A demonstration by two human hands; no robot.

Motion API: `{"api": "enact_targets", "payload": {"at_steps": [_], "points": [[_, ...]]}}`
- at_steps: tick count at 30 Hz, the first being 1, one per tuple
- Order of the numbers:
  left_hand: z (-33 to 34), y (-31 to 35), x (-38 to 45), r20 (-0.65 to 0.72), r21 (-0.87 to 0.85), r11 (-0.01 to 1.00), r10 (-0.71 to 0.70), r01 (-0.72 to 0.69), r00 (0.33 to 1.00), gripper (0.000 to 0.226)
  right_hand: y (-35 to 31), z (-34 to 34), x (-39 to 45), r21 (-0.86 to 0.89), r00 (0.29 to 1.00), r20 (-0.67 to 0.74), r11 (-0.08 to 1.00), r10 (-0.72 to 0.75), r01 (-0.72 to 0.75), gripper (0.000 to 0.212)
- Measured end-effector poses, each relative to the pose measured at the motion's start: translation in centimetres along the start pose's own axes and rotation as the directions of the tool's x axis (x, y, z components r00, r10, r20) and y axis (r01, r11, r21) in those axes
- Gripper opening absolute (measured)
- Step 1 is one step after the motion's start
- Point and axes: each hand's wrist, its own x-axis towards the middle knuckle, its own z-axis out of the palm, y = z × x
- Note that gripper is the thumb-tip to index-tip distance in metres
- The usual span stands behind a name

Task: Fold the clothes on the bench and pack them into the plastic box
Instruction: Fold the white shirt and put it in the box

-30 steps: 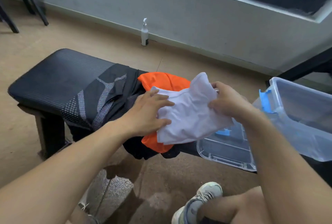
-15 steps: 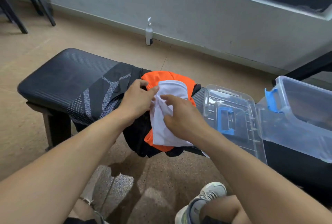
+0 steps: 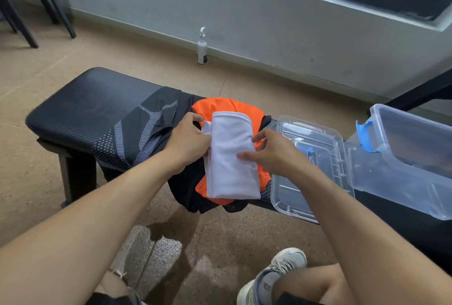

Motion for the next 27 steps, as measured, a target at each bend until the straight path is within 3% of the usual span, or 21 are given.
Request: {"api": "enact_targets", "payload": {"at_steps": [4, 8, 10, 13, 15, 18, 20, 24, 27], "points": [[0.3, -0.5, 0.0, 0.013, 0.045, 0.999, 0.01, -0.01, 1.0, 0.06, -0.2, 0.9, 0.0, -0.034, 0.997, 0.071, 0.999, -0.017, 0.019, 0.045], [0.6, -0.4, 0.2, 0.024, 0.081, 0.997, -0.01, 0.008, 1.0, 0.056, -0.9, 1.6, -0.1, -0.127, 0.996, 0.033, 0.988, -0.087, 0.091, 0.052], [0.4, 0.1, 0.3, -0.019, 0.066, 0.998, -0.007, 0.008, 1.0, 0.057, -0.9, 1.7, -0.2, -0.064, 0.992, 0.021, 0.99, -0.124, 0.125, 0.043], [-0.7, 2.0, -0.3, -0.088, 0.151, 0.959, 0.253, -0.238, 0.963, 0.072, -1.2, 1.7, -0.7, 0.083, 0.983, -0.001, 0.98, -0.181, 0.181, 0.038], [-1.8, 3.9, -1.5, 0.033, 0.156, 0.895, 0.418, -0.417, 0.908, 0.081, -1.4, 0.9, -1.4, 0.122, 0.971, -0.021, 0.963, -0.238, 0.238, 0.04], [-3.1, 5.8, -3.1, 0.248, 0.151, 0.872, 0.423, -0.466, 0.872, 0.091, -1.3, -1.4, -2.8, 0.093, 0.933, 0.046, 0.931, -0.358, 0.353, 0.041], [-3.4, 6.0, -3.5, 0.353, 0.233, 0.865, 0.35, -0.444, 0.868, 0.081, -1.1, -2.7, -3.9, 0.025, 0.906, 0.1, 0.911, -0.411, 0.411, 0.044], [-2.5, 5.6, -4.0, 0.477, 0.215, 0.9, 0.243, -0.38, 0.845, 0.02, -0.4, -4.0, -4.4, 0.001, 0.893, 0.102, 0.897, -0.439, 0.441, 0.044], [-1.8, 5.1, -3.4, 0.485, 0.256, 0.863, 0.275, -0.436, 0.83, 0.025, 0.7, -4.6, -3.7, -0.096, 0.924, 0.106, 0.921, -0.367, 0.376, 0.046]]}}
